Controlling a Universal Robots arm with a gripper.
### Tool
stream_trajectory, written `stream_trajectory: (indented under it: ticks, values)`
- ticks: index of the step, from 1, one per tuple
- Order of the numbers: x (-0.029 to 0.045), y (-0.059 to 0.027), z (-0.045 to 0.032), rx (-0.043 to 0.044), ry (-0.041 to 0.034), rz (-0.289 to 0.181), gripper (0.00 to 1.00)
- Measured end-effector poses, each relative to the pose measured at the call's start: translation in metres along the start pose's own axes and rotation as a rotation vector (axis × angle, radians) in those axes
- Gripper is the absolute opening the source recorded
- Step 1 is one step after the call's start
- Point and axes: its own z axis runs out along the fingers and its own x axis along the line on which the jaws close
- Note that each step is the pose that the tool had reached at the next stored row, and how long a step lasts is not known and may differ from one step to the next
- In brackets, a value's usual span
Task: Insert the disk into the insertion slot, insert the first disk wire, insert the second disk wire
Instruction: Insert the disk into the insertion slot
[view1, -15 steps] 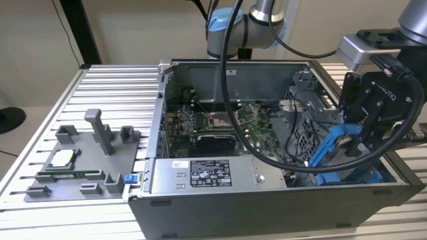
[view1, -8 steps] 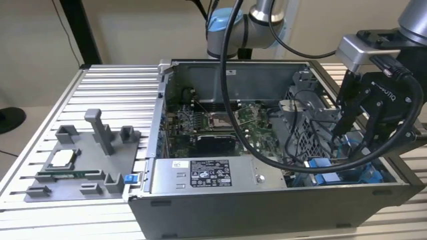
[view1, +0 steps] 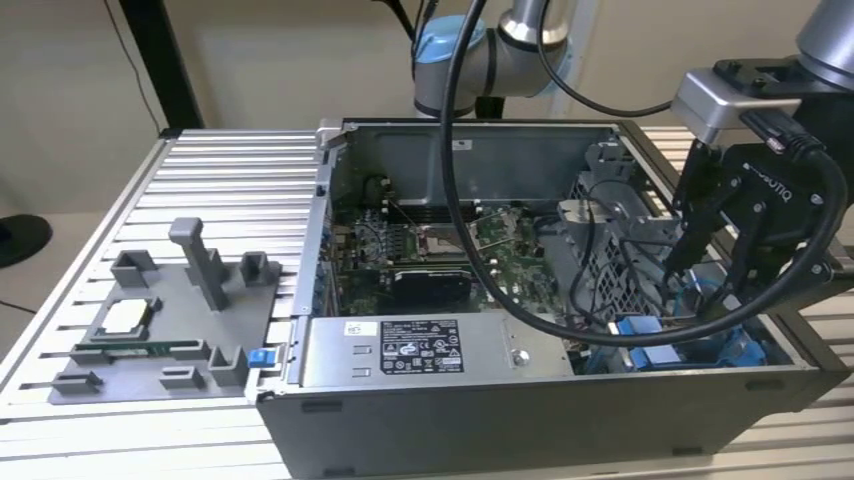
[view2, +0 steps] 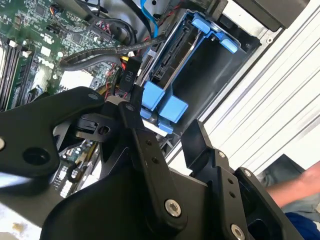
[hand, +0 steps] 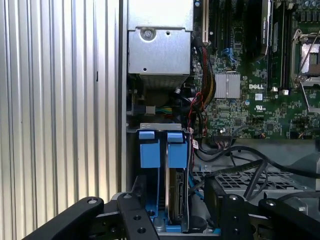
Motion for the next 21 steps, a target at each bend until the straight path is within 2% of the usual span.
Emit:
stream_trajectory:
  ticks: [21]
  values:
    - [-0.0006,0.0008,-0.0247,-0.0006,0.0003,0.000,1.00]
